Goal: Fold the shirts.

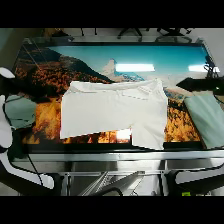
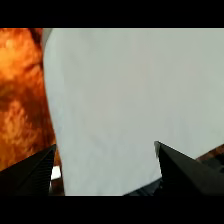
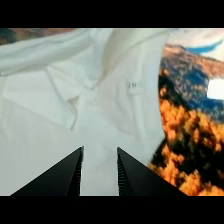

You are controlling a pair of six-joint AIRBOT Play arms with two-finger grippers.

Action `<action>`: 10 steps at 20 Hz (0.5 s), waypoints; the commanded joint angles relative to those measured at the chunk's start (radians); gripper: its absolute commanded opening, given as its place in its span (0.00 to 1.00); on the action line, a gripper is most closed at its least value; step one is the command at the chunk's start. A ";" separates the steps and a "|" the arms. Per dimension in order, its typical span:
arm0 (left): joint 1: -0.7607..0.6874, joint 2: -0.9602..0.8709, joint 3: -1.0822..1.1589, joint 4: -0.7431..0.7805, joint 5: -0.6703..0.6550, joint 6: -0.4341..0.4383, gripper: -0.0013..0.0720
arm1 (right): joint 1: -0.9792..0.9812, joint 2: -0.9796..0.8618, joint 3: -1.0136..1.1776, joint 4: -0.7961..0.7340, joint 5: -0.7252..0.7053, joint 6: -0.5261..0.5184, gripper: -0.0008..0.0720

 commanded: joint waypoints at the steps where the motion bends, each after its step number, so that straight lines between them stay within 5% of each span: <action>1: 0.065 0.136 -0.402 0.057 0.026 0.026 0.96 | -0.133 0.073 -0.151 -0.021 0.076 -0.009 0.35; 6: 0.062 0.198 -0.681 -0.024 0.175 0.105 0.96 | -0.195 0.097 -0.282 -0.021 0.101 -0.034 0.35; 9: 0.030 0.198 -0.726 -0.133 0.235 0.153 0.94 | -0.185 0.097 -0.348 -0.022 0.101 -0.034 0.46; 10: 0.012 0.198 -0.723 -0.132 0.259 0.154 0.75 | -0.185 0.097 -0.374 -0.022 0.100 -0.034 0.46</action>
